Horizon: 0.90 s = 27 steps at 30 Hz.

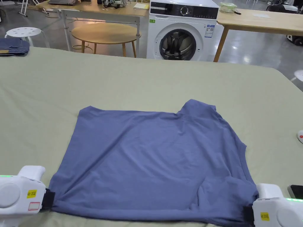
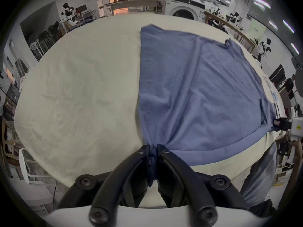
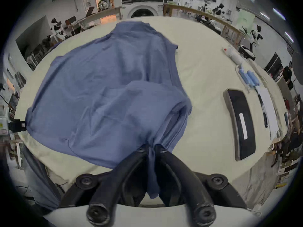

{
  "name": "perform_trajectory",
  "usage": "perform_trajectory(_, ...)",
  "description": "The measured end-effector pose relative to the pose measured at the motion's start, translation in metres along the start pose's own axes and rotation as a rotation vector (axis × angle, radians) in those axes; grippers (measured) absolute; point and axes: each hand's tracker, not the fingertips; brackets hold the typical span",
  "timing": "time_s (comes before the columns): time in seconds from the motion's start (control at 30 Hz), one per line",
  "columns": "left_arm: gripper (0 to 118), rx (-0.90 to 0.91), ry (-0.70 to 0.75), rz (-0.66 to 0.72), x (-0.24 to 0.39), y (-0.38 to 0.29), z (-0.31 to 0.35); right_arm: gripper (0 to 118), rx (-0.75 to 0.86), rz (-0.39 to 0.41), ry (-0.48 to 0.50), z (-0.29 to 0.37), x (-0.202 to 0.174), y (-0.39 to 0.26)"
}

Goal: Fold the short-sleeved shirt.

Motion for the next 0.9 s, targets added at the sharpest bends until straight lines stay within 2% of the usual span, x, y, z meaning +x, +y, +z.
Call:
perform_trajectory(0.1,4,0.064,-0.044,0.03,-0.003,0.015,0.013,5,0.055,-0.001,0.023,0.012,0.008,0.015)
perform_trajectory(0.23,4,0.122,-0.046,0.02,-0.002,0.043,0.019,5,0.113,0.017,0.022,0.03,0.0,0.042)
perform_trajectory(0.5,4,0.203,-0.069,0.048,-0.005,0.108,0.01,5,0.203,0.01,0.015,0.02,-0.009,0.108)
perform_trajectory(0.77,4,0.202,-0.056,0.092,-0.015,0.163,-0.031,5,0.174,-0.047,0.031,-0.035,-0.007,0.165)
perform_trajectory(0.9,4,0.153,-0.039,0.106,-0.019,0.175,-0.062,5,0.117,-0.043,0.04,-0.071,-0.007,0.182)
